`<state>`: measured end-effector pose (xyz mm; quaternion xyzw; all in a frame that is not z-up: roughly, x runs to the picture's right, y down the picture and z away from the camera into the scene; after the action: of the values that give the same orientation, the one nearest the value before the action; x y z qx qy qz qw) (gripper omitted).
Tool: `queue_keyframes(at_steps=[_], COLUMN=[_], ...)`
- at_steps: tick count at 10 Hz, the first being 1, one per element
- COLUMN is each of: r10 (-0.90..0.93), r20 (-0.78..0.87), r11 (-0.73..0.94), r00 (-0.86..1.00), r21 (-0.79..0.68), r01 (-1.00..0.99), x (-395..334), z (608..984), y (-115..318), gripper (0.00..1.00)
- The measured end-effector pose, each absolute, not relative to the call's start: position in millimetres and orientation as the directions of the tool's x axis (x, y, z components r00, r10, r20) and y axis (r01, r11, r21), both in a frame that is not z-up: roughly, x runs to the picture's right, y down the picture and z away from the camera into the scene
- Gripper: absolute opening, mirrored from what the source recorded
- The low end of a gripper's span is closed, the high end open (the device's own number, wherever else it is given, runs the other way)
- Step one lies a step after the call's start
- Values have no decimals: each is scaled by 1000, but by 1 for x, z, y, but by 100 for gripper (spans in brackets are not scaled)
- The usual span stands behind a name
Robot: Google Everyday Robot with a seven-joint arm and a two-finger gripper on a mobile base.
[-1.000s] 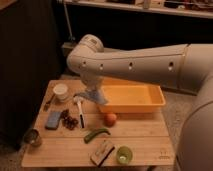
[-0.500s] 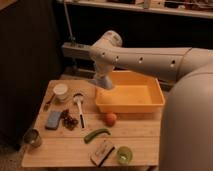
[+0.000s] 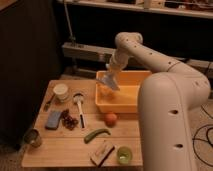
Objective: Place towel in tray
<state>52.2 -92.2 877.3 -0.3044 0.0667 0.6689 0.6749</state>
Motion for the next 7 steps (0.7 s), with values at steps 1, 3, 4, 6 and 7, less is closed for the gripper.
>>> queue_keyframes(at_steps=[1,3,4,6,7], r10=[840,797,777,741,727], r20=[-537,-601,-625,-663,-676], r11=[-136,-208,-214,-219,-223], r00=[72,63,74,104,115], r21=[-337,-372,-374,-385,-392], r01=[-932,-905,-903,-897,-893], x=[59,61,63,64,64], z=[884,880,869,846,841], y=[-89,-84,-85,-88,-85], gripper=[63,79,80,80,80])
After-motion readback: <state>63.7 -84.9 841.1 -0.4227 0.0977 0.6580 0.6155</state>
